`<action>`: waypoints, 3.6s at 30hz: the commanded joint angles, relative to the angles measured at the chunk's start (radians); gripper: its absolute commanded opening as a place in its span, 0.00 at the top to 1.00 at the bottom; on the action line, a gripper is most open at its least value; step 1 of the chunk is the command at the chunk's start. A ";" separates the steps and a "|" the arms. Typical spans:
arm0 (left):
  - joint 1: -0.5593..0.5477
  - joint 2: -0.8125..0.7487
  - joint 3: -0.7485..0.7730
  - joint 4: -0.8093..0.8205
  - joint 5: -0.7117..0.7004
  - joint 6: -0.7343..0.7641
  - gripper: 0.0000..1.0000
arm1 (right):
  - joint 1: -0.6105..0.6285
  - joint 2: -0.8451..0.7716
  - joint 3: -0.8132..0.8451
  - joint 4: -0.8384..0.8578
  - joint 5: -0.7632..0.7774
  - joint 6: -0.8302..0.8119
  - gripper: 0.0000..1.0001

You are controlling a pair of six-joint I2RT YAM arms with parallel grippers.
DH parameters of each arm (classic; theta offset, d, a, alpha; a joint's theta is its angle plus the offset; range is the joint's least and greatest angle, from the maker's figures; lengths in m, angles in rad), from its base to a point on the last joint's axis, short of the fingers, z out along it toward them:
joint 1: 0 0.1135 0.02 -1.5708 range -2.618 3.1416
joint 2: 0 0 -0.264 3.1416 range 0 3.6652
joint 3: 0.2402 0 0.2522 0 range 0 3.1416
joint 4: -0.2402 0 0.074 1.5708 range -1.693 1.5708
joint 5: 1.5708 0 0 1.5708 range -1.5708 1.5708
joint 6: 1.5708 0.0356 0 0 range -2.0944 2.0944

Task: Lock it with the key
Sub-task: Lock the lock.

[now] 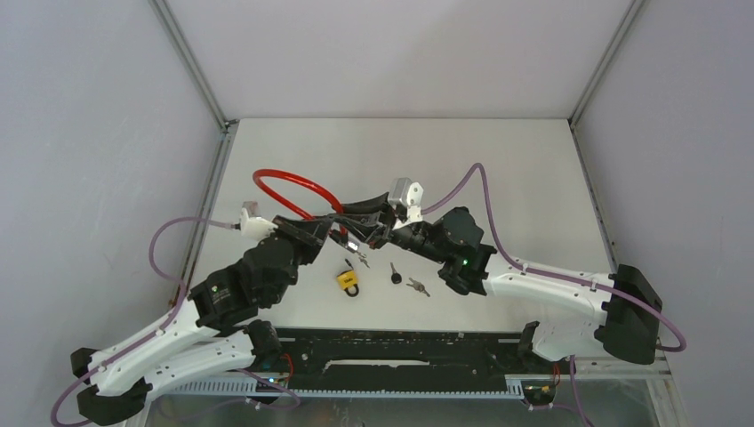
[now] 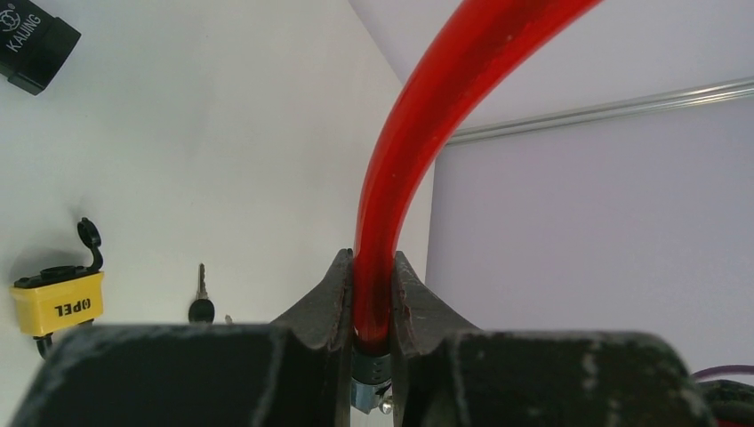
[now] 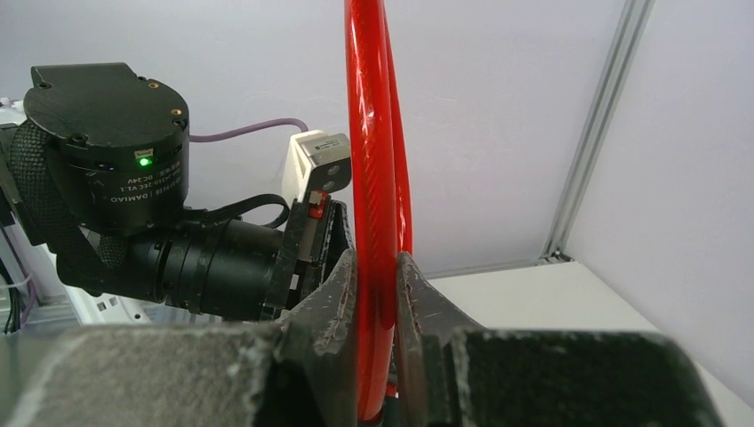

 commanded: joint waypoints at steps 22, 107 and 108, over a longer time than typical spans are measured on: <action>-0.010 -0.030 -0.045 0.082 0.028 -0.047 1.00 | -0.027 -0.016 -0.006 0.087 -0.075 0.041 1.00; -0.010 -0.205 -0.264 0.579 0.139 0.006 1.00 | 0.005 -0.177 -0.214 0.261 0.115 0.066 1.00; -0.010 -0.206 -0.263 0.578 0.138 0.006 1.00 | 0.009 -0.181 -0.220 0.255 0.118 0.057 1.00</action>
